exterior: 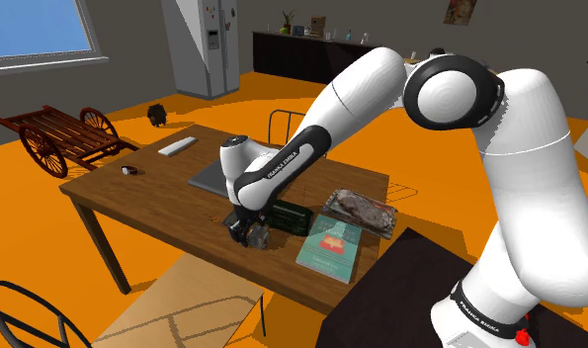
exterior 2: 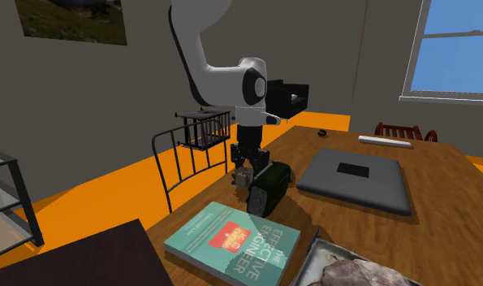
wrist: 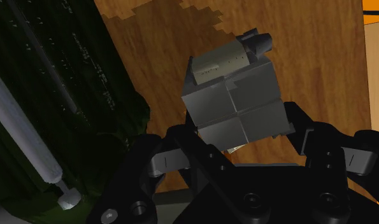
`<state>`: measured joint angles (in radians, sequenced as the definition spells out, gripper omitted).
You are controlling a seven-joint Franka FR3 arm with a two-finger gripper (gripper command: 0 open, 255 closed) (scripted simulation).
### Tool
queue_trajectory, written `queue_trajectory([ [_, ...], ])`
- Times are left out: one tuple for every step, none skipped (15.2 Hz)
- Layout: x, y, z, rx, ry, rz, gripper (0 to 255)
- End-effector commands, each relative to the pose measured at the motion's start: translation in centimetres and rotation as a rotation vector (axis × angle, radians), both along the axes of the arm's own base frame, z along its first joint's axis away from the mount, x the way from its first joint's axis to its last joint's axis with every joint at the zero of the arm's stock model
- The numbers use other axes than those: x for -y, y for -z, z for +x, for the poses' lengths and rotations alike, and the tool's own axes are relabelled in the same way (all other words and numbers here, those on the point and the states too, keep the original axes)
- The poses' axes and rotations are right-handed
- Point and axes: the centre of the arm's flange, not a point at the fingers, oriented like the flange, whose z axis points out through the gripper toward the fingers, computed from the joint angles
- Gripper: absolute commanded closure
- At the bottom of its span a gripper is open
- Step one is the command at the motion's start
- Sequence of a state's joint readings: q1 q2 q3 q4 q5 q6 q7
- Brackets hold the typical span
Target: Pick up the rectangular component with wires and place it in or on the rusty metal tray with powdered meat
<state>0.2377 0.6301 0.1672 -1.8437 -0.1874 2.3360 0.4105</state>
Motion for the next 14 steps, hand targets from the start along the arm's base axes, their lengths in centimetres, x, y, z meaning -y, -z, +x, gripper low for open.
queue_trajectory([
  [0.0,0.0,0.0,0.0,0.0,0.0,255],
  [0.0,-0.5,0.0,0.0,0.0,0.0,255],
  [0.0,-1.0,0.0,0.0,0.0,0.0,255],
  [0.0,-1.6,0.0,0.0,0.0,0.0,255],
  [0.0,-2.1,0.0,0.0,0.0,0.0,255],
  [0.0,-2.6,0.0,0.0,0.0,0.0,255],
  [0.0,-3.2,0.0,0.0,0.0,0.0,255],
  [0.0,-3.7,0.0,0.0,0.0,0.0,255],
  [0.0,-4.2,0.0,0.0,0.0,0.0,255],
  [0.0,-4.7,0.0,0.0,0.0,0.0,255],
  [0.0,-5.3,0.0,0.0,0.0,0.0,255],
  [0.0,-5.8,0.0,0.0,0.0,0.0,255],
  [0.0,-6.3,0.0,0.0,0.0,0.0,255],
  [0.0,-6.9,0.0,0.0,0.0,0.0,255],
])
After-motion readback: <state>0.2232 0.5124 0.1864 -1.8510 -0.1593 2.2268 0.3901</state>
